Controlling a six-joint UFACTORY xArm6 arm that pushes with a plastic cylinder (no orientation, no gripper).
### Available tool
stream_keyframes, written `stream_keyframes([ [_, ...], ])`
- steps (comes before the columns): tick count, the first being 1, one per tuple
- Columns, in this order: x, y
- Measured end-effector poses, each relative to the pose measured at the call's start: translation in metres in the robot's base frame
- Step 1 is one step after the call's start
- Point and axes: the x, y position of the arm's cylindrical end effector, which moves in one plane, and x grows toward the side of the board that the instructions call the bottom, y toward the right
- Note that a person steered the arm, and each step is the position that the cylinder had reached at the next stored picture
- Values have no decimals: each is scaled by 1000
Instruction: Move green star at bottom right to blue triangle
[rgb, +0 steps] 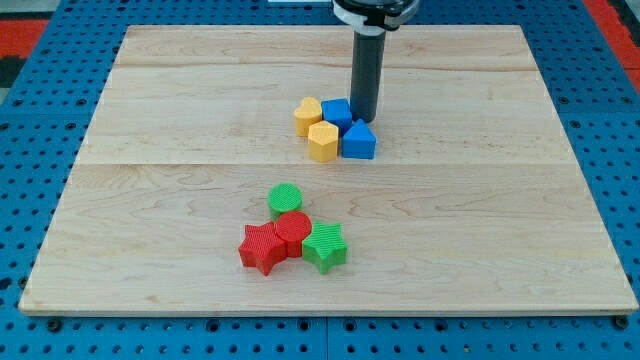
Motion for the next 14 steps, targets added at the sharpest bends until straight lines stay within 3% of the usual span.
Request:
stream_keyframes([
  [2,50,52],
  [5,80,50],
  [8,58,-58],
  [11,91,8],
  [12,155,9],
  [14,237,-5],
])
